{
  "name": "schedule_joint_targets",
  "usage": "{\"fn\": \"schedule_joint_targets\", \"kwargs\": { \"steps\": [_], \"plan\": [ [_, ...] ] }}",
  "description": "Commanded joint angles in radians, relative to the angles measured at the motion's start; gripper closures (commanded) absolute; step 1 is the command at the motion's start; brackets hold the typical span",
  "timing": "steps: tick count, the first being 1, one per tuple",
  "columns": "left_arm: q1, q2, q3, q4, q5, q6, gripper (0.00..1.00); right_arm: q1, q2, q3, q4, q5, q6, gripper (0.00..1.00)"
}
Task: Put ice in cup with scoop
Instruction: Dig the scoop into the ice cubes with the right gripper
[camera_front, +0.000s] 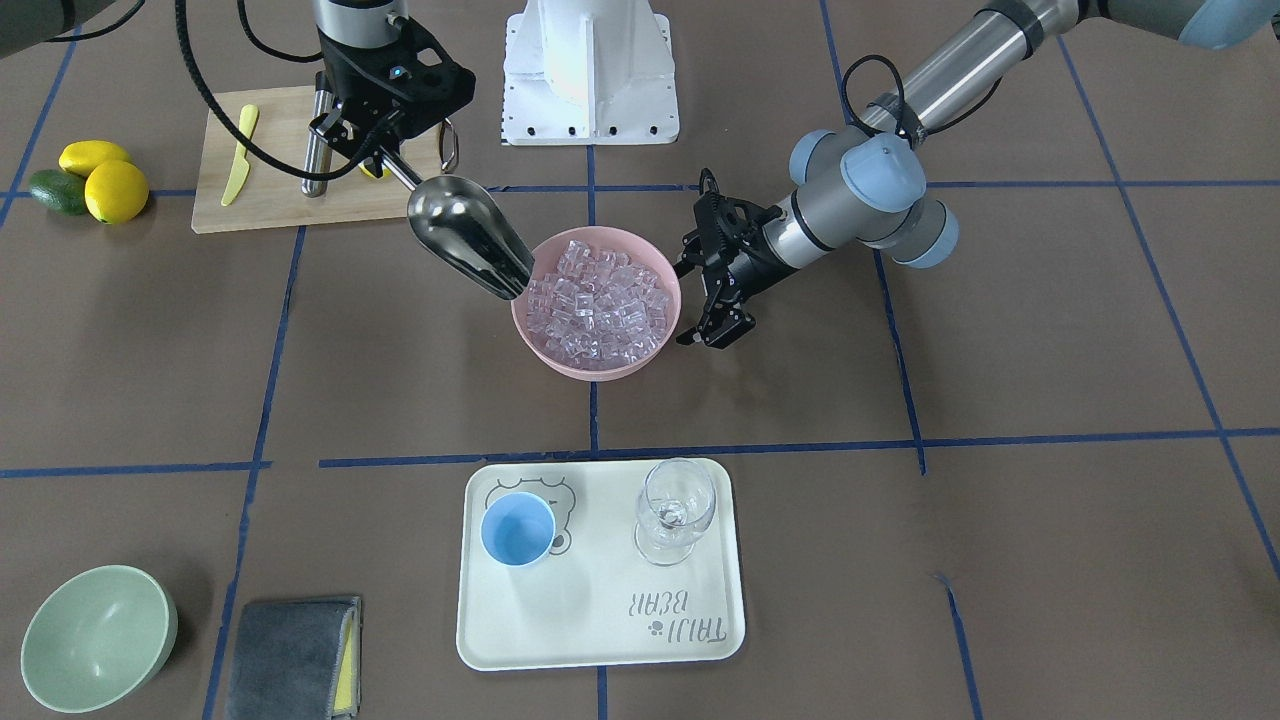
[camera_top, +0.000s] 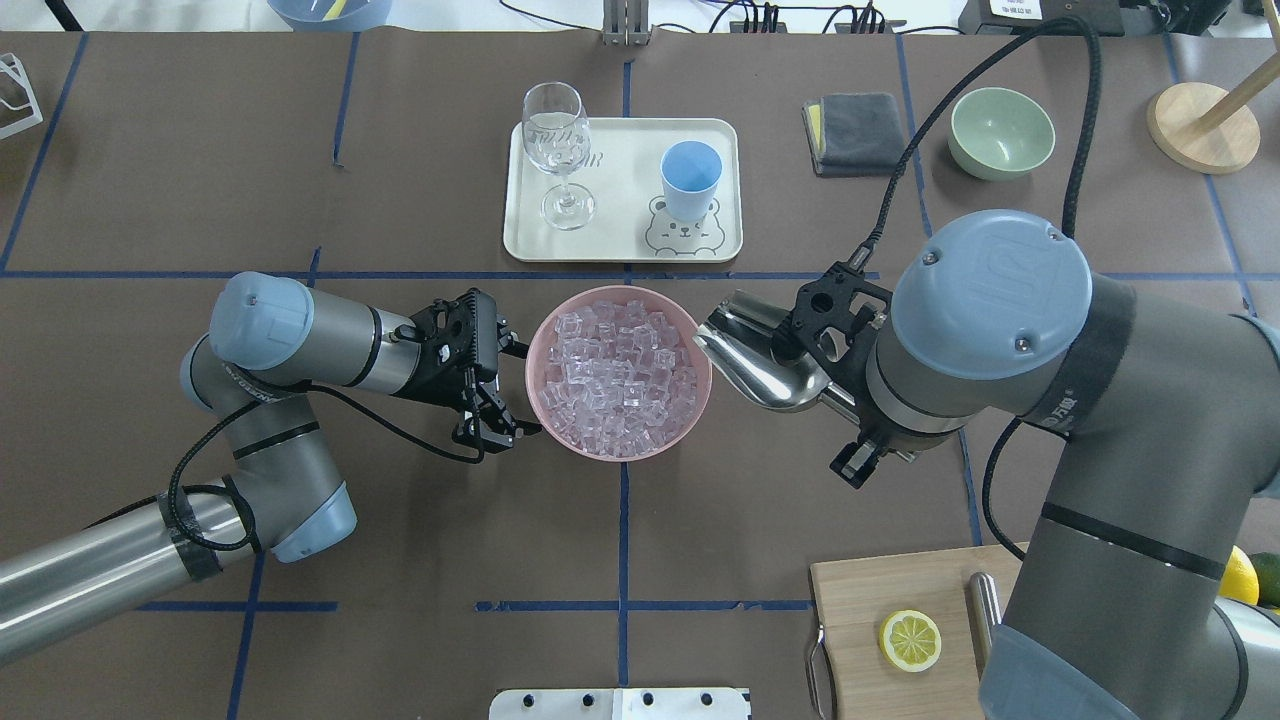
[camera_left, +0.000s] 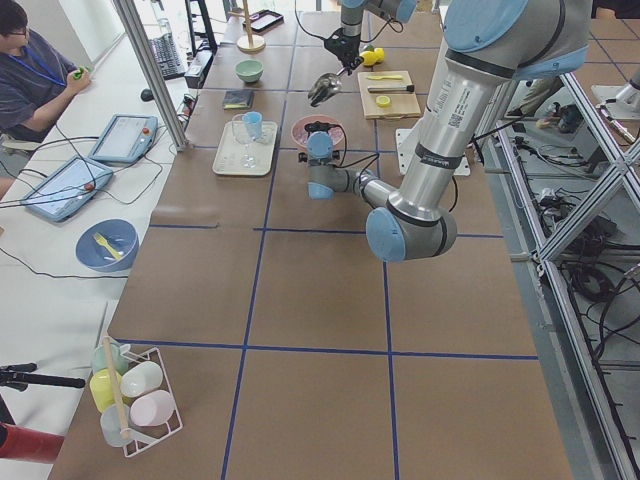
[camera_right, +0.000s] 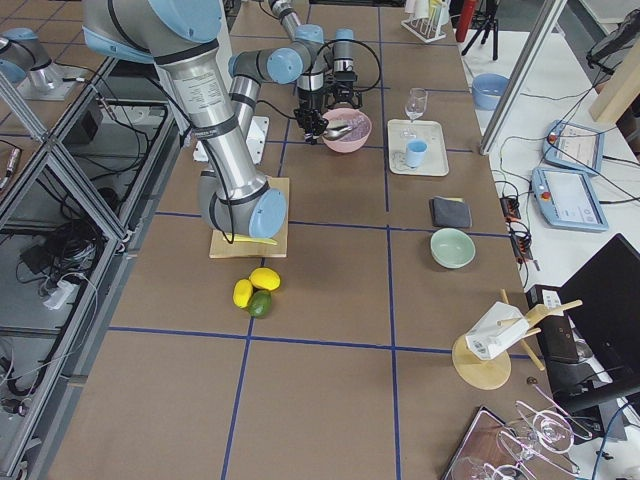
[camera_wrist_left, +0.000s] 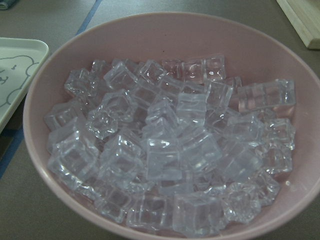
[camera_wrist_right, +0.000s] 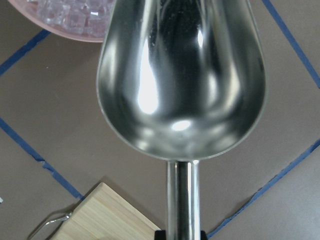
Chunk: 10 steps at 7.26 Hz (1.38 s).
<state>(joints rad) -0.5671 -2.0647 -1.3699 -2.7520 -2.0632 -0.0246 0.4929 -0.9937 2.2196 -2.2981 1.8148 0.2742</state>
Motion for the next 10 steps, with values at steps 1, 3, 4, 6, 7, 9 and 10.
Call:
{"fn": "schedule_joint_targets", "kwargs": {
  "steps": [1, 3, 4, 6, 7, 9, 10],
  "plan": [
    [0.000, 0.000, 0.000, 0.000, 0.000, 0.000, 0.00, -0.004, 0.131, -0.053, -0.194, -0.052, -0.145, 1.00],
    [0.000, 0.000, 0.000, 0.000, 0.000, -0.002, 0.00, -0.005, 0.190, -0.141, -0.245, -0.055, -0.231, 1.00],
    [-0.001, 0.000, 0.000, 0.000, 0.000, -0.002, 0.00, -0.005, 0.210, -0.178, -0.245, -0.055, -0.231, 1.00],
    [0.001, 0.000, 0.000, 0.000, 0.000, -0.002, 0.00, -0.008, 0.239, -0.240, -0.245, -0.051, -0.236, 1.00],
    [0.001, 0.000, 0.000, 0.000, 0.000, -0.002, 0.00, -0.010, 0.286, -0.308, -0.245, -0.046, -0.236, 1.00],
    [0.001, 0.000, 0.000, 0.000, 0.000, -0.002, 0.00, -0.019, 0.323, -0.367, -0.245, -0.052, -0.234, 1.00],
    [0.001, 0.000, 0.000, 0.000, 0.000, -0.002, 0.00, -0.019, 0.317, -0.362, -0.247, -0.054, -0.236, 1.00]
  ]
}}
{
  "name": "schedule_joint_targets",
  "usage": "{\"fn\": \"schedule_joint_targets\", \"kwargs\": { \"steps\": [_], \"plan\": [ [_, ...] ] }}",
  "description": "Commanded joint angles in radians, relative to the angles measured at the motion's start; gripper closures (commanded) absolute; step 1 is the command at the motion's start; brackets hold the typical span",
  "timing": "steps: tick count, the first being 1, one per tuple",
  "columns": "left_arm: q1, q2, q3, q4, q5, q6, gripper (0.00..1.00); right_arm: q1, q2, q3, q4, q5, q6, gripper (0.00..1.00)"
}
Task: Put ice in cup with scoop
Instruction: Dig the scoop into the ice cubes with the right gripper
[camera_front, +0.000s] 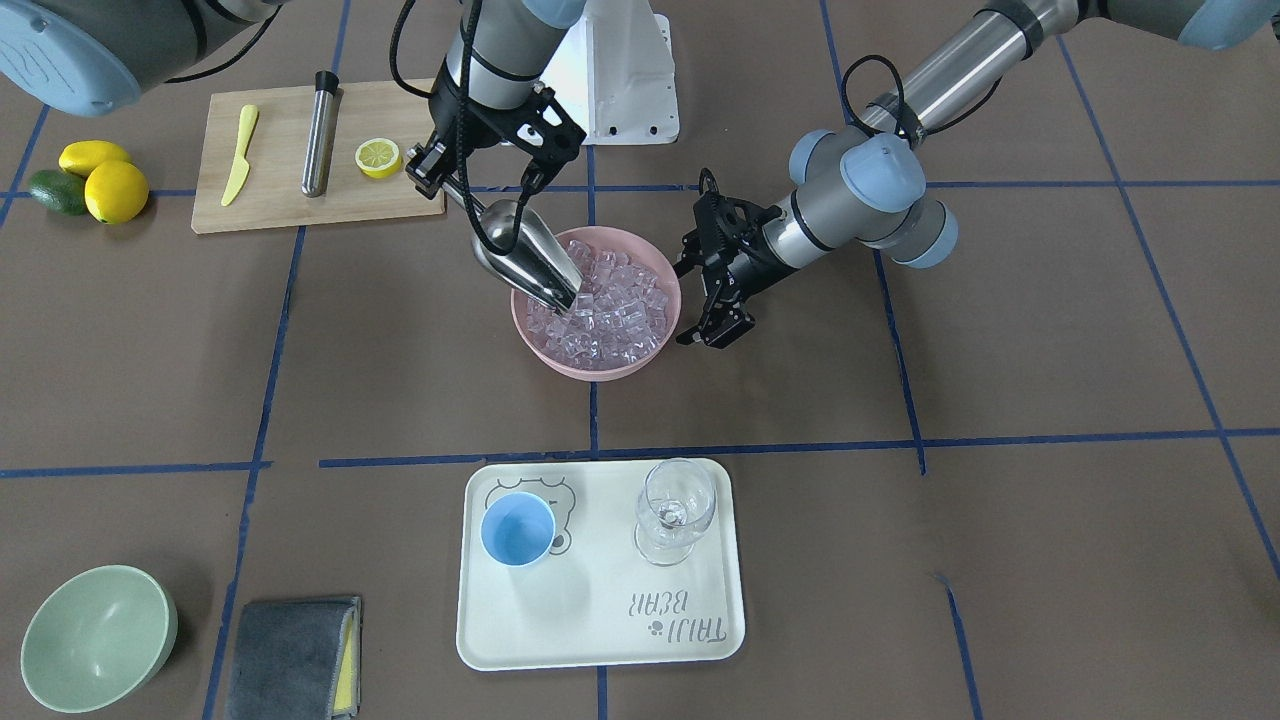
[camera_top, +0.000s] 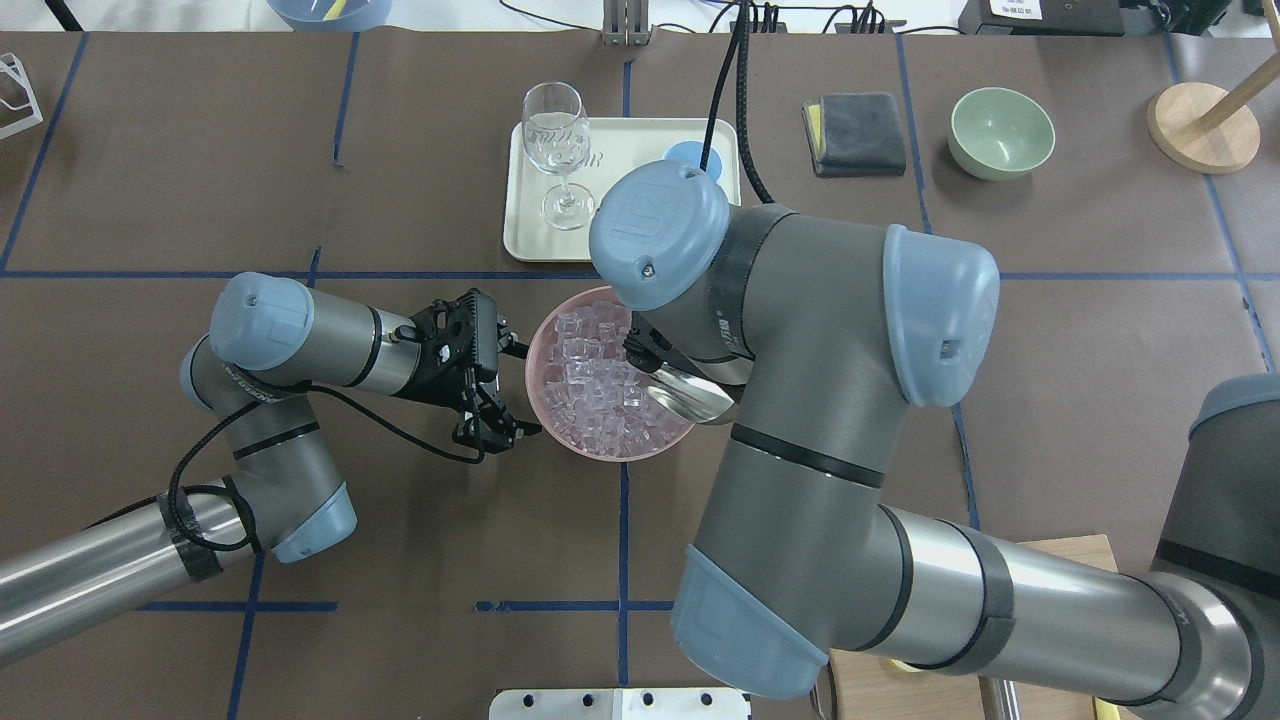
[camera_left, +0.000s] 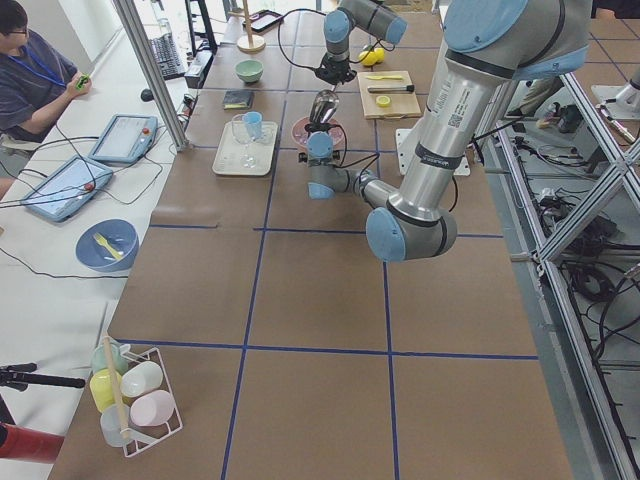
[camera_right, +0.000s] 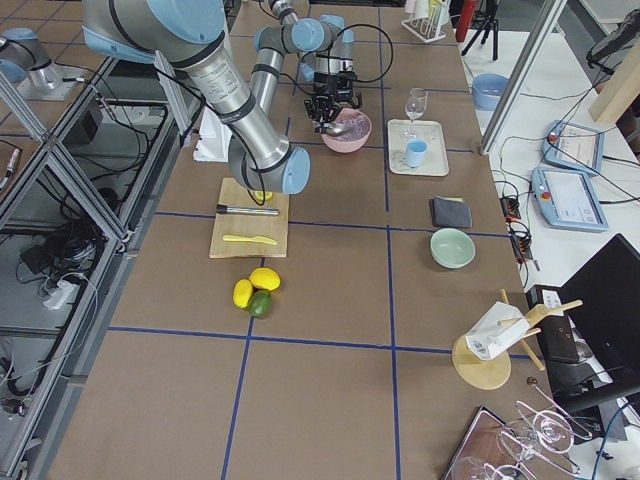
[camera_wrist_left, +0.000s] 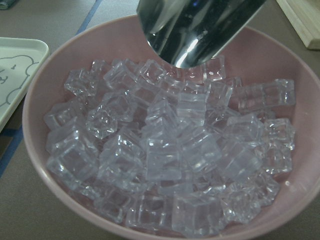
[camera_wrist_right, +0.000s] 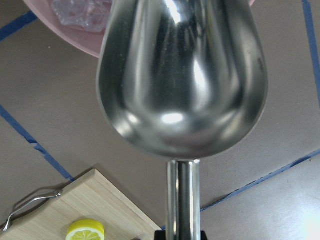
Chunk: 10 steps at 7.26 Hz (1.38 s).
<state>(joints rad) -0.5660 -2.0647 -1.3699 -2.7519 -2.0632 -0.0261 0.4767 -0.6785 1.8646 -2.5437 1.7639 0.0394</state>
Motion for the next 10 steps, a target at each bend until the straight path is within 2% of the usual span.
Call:
{"fn": "schedule_joint_targets", "kwargs": {
  "steps": [1, 7, 9, 10],
  "plan": [
    [0.000, 0.000, 0.000, 0.000, 0.000, 0.002, 0.00, -0.003, 0.014, -0.004, -0.032, -0.003, -0.001, 1.00],
    [0.000, 0.000, 0.000, 0.000, 0.000, 0.000, 0.00, -0.030, 0.033, -0.056, -0.030, -0.021, 0.002, 1.00],
    [0.000, 0.000, 0.000, 0.000, 0.000, 0.000, 0.00, -0.030, 0.109, -0.184, 0.018, -0.020, 0.014, 1.00],
    [0.000, 0.000, 0.000, 0.000, 0.000, 0.000, 0.00, -0.030, 0.109, -0.215, 0.057, -0.020, 0.017, 1.00]
  ]
}}
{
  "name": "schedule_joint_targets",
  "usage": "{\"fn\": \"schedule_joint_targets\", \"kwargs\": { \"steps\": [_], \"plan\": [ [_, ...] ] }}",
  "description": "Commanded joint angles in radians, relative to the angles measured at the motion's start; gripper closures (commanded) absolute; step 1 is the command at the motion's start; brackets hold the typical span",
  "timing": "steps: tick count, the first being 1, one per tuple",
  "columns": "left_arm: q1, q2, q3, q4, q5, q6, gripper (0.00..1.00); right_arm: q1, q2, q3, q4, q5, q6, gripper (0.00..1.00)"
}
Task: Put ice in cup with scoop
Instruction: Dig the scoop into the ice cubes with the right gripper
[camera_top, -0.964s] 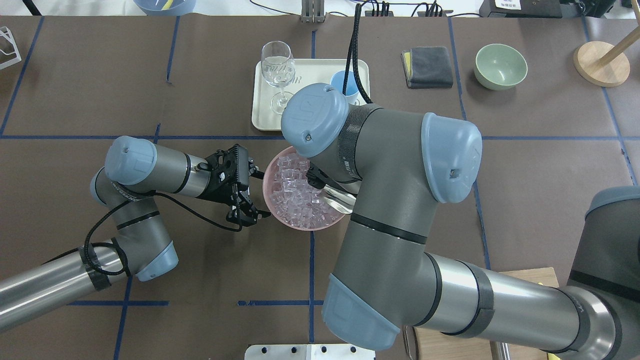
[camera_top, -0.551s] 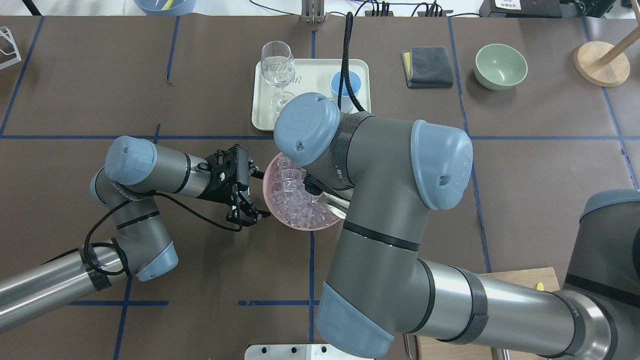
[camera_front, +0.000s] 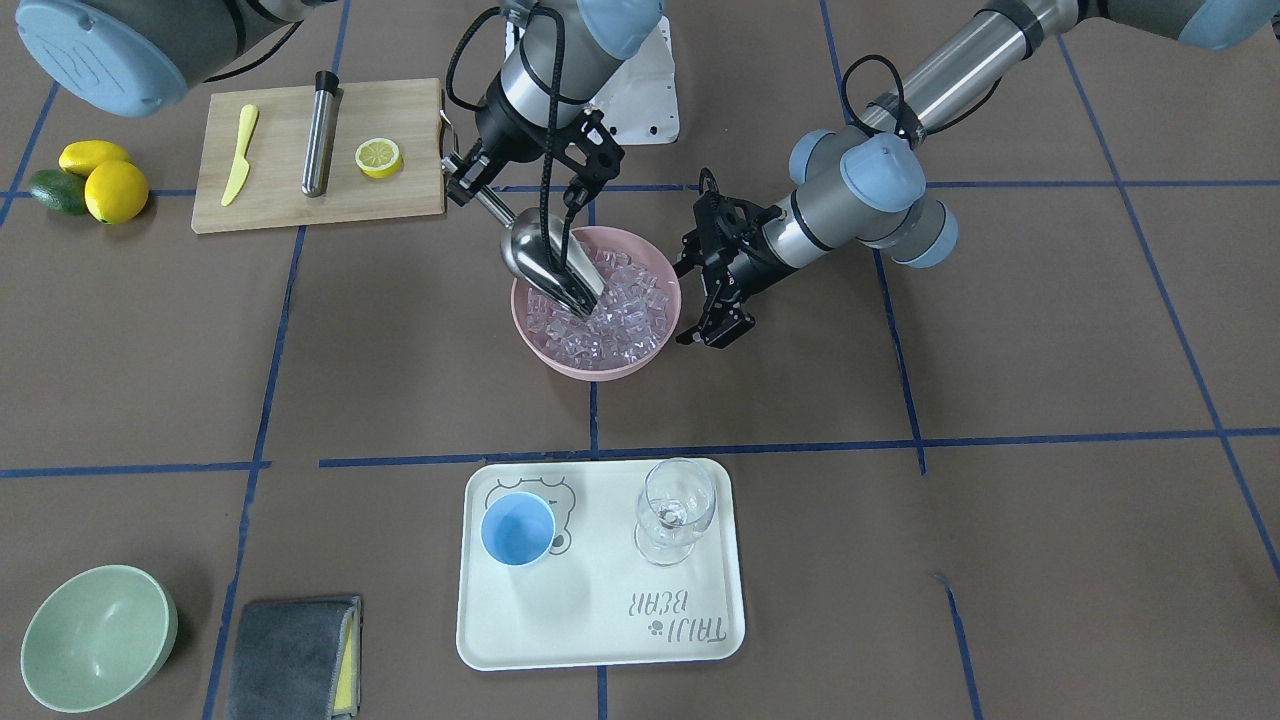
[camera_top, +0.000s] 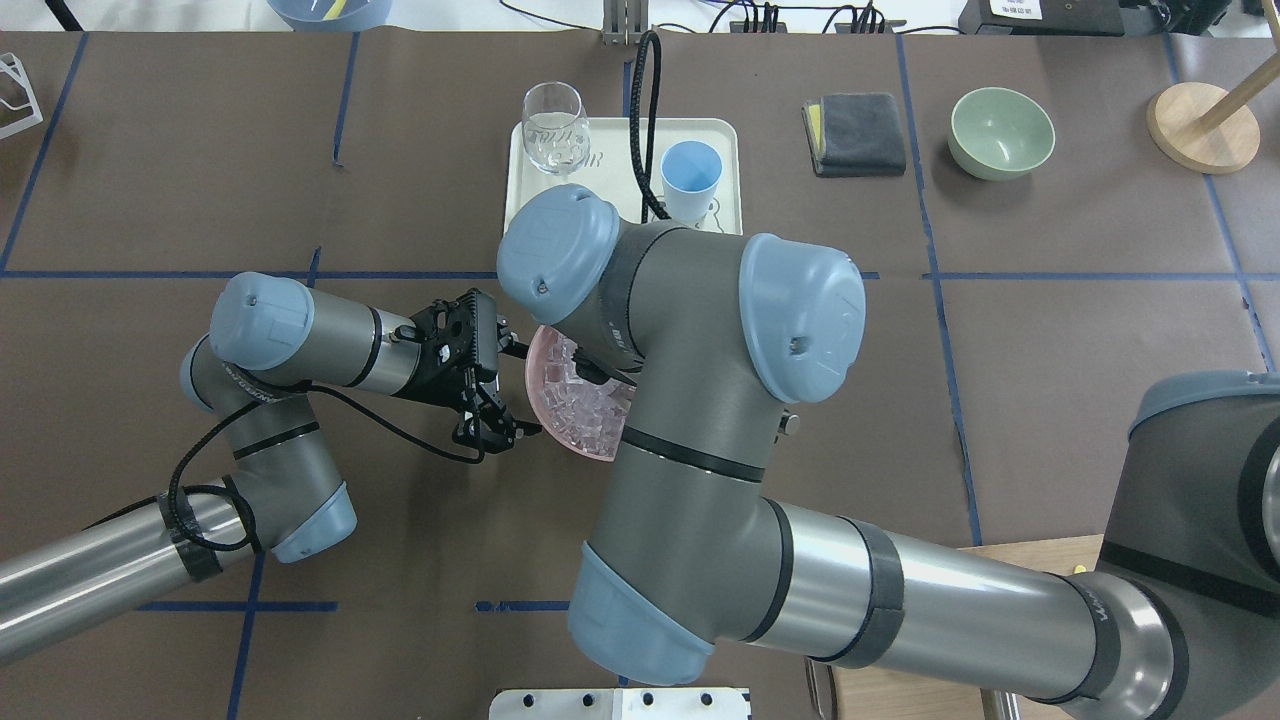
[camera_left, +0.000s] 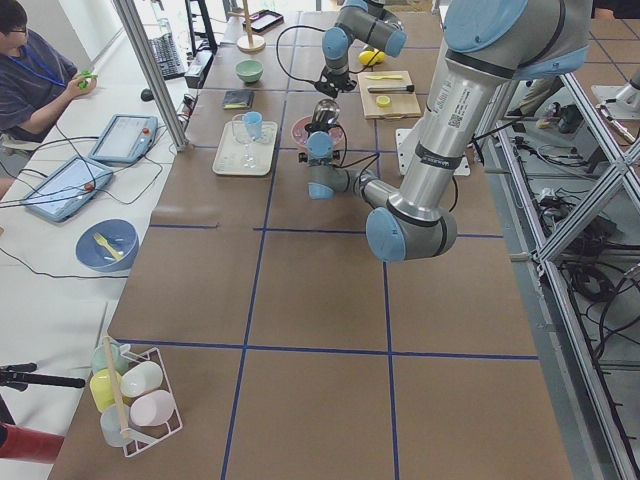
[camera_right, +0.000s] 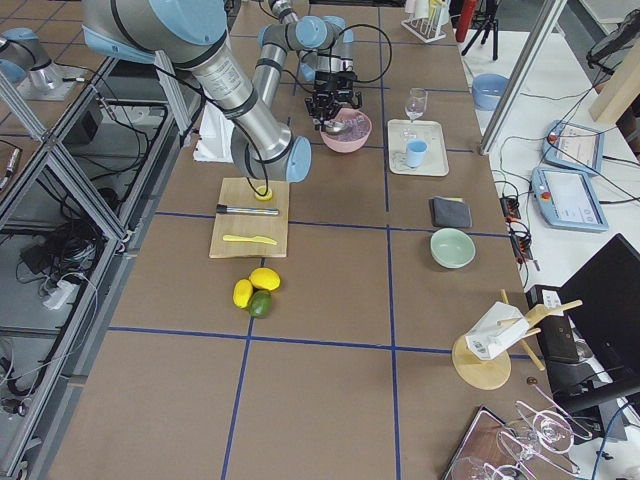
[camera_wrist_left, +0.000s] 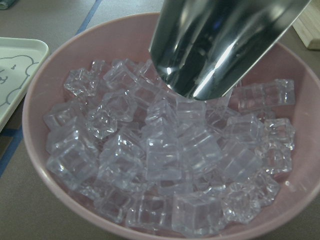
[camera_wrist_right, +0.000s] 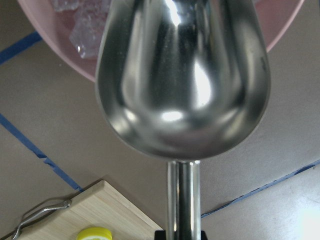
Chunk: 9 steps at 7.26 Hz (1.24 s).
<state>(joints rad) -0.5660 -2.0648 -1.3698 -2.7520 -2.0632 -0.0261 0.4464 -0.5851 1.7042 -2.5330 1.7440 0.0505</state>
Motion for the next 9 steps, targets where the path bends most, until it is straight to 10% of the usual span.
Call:
{"fn": "schedule_joint_targets", "kwargs": {
  "steps": [1, 9],
  "plan": [
    [0.000, 0.000, 0.000, 0.000, 0.000, 0.000, 0.00, 0.000, 0.015, -0.075, 0.072, 0.000, 0.008, 1.00],
    [0.000, -0.001, 0.000, 0.000, 0.000, -0.002, 0.00, -0.026, -0.037, -0.106, 0.241, -0.001, 0.061, 1.00]
  ]
}}
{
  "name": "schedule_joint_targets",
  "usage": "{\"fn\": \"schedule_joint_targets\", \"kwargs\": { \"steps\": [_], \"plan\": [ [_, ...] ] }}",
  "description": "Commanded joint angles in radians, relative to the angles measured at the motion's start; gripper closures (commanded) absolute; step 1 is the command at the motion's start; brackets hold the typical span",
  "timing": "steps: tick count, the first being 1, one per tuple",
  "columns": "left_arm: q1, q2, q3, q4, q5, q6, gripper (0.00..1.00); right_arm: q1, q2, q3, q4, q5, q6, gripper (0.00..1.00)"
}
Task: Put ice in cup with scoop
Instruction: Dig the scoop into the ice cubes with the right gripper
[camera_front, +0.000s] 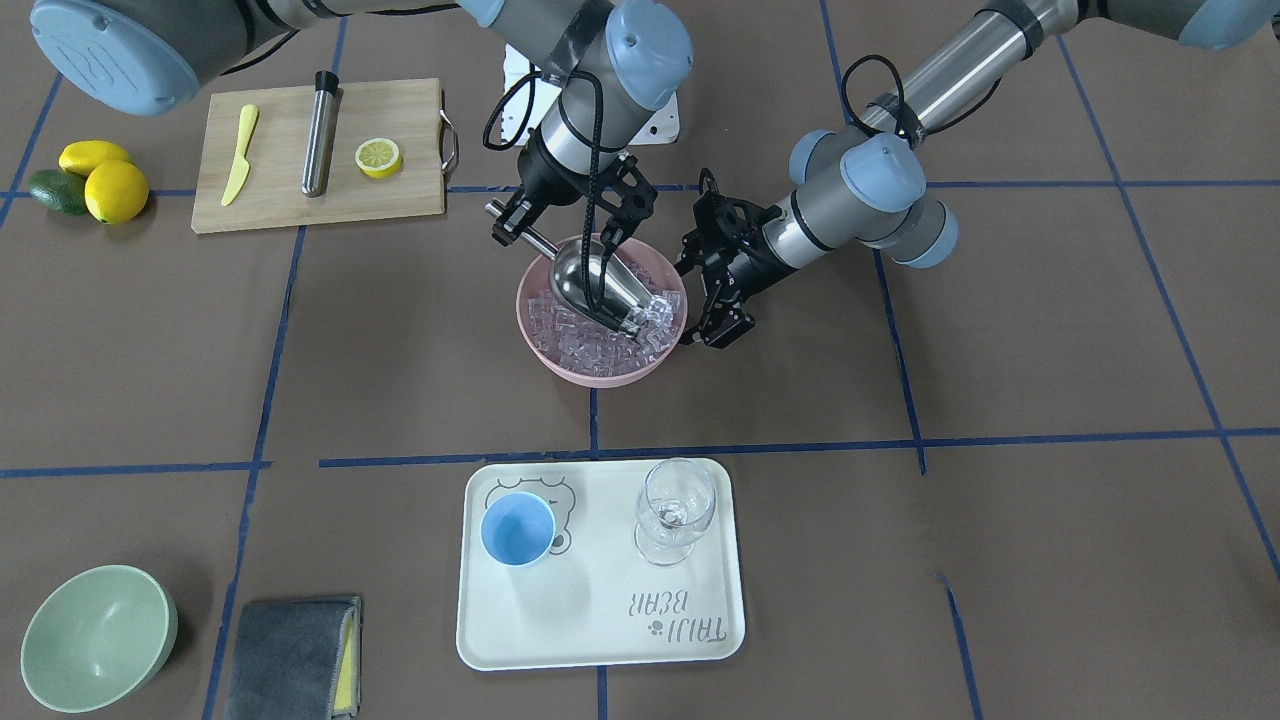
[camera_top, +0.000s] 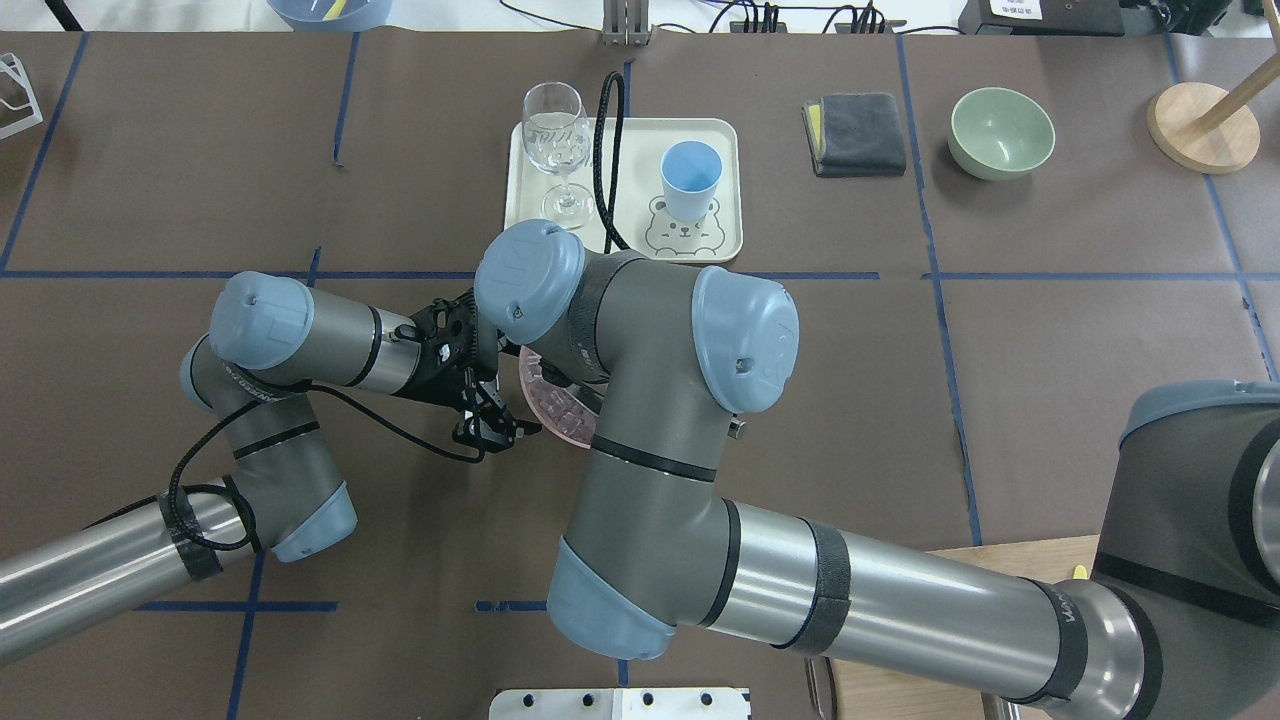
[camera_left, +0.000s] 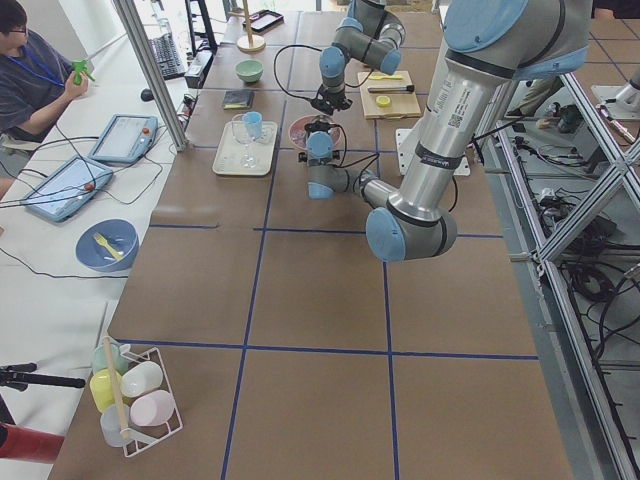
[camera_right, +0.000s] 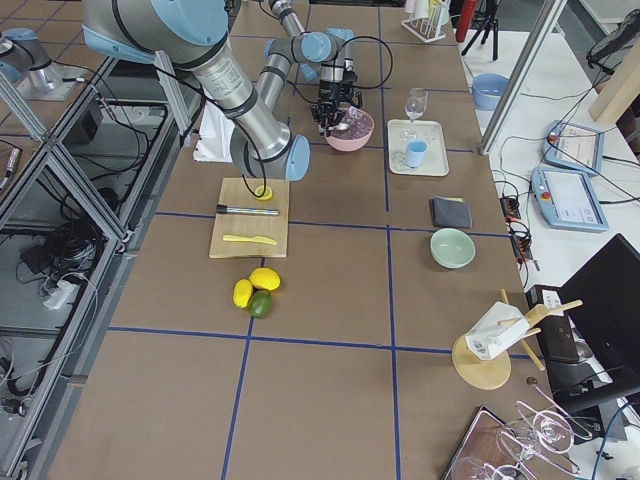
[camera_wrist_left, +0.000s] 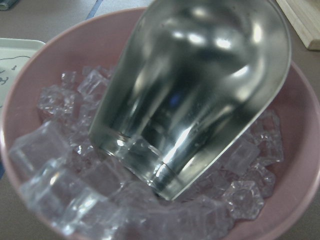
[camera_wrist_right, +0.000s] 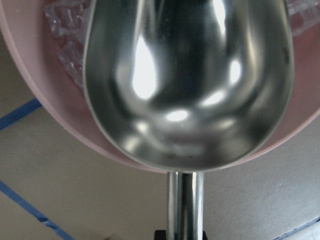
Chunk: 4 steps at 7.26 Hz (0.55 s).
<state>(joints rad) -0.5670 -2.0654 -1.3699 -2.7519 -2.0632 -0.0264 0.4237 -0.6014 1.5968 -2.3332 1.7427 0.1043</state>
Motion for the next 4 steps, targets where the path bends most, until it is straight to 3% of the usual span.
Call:
{"fn": "schedule_joint_targets", "kwargs": {
  "steps": [1, 2, 4],
  "plan": [
    [0.001, -0.001, 0.000, 0.000, 0.000, 0.000, 0.00, -0.002, -0.038, 0.008, 0.069, 0.000, 0.014, 1.00],
    [0.001, -0.001, 0.000, 0.000, 0.000, 0.000, 0.00, -0.002, -0.043, 0.017, 0.084, 0.001, 0.014, 1.00],
    [0.001, -0.001, 0.000, 0.000, 0.000, 0.000, 0.00, -0.002, -0.145, 0.121, 0.168, 0.001, 0.029, 1.00]
  ]
}}
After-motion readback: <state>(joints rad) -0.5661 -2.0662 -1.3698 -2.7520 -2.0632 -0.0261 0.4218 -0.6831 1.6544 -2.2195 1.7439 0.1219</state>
